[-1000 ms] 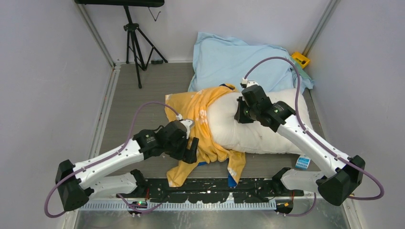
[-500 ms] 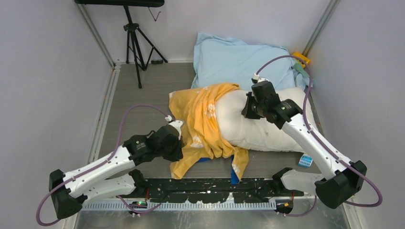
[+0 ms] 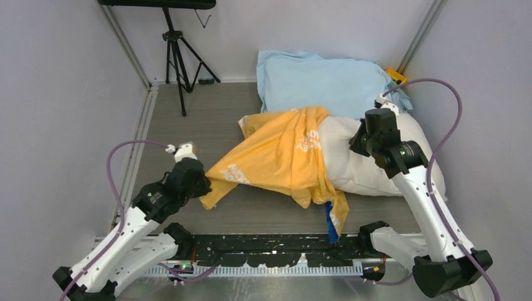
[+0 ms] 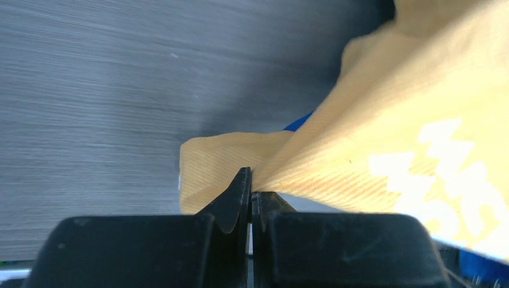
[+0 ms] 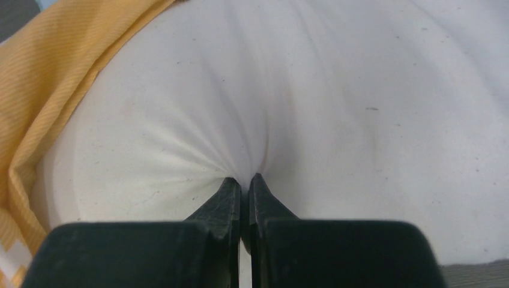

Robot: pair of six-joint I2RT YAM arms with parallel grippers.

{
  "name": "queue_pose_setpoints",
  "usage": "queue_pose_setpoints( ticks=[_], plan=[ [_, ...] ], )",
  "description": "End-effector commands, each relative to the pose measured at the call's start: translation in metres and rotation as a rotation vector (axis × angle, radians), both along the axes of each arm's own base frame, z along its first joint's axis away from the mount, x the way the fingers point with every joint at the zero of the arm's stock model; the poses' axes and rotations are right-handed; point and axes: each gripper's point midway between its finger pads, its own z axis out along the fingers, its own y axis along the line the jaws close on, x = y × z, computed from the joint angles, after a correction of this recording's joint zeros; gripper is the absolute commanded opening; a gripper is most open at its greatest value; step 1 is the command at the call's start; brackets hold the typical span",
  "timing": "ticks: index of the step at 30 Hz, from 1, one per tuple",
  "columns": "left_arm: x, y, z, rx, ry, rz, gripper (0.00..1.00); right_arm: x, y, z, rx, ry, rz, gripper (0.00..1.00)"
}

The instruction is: Remove the pillowcase from the pillow

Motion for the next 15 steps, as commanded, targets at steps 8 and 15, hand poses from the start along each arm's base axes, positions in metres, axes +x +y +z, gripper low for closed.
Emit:
queue_pose_setpoints(
  ticks=[8,15],
  plan=[
    [0.068,0.102,0.021,-0.128,-0.057,0.565,0.0,-0.02,-0.089,0.091,-0.084,-0.4,-0.454,0.0],
    [0.076,0.159,0.013,-0.296,-0.02,0.895,0.0,-0.048,-0.117,0.107,-0.084,-0.492,-0.61,0.0]
  ],
)
